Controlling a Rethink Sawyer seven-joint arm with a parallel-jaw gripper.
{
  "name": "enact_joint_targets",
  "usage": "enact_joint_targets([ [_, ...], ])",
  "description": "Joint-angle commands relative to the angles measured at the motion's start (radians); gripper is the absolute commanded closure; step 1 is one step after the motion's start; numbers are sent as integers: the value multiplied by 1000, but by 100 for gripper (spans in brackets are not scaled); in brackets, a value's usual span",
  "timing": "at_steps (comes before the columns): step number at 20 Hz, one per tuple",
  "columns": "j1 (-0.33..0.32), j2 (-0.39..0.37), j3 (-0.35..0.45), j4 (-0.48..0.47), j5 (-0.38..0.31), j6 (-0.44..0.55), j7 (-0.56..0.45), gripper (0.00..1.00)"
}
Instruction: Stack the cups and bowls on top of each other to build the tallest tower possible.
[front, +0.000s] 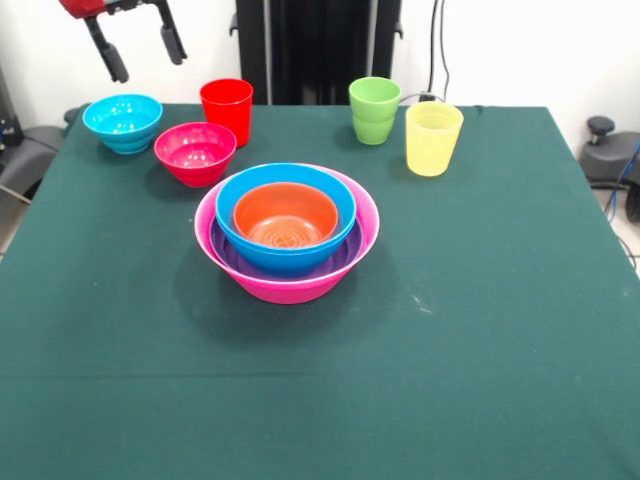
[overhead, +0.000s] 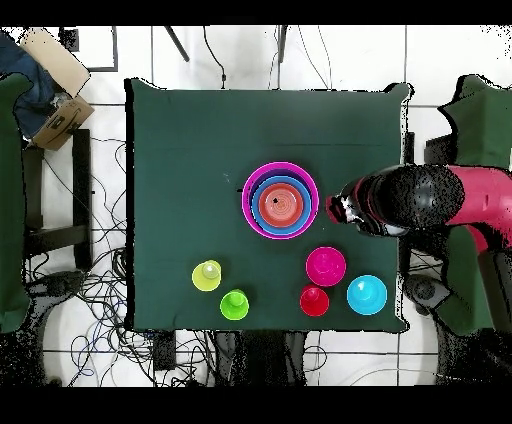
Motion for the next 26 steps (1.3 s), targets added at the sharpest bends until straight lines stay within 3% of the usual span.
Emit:
enact_joint_targets([
  [1, 25, 22, 6, 83, -90, -55, -254, 0],
  [9, 18, 32, 9, 80, -87, -62, -247, 0],
  [10, 15, 31, 11, 82, -88, -65, -251, 100],
  [25, 6, 33, 26, 76, -75, -55, -255, 100],
  [26, 10, 29, 22, 75, -82, -55, -253, 0],
])
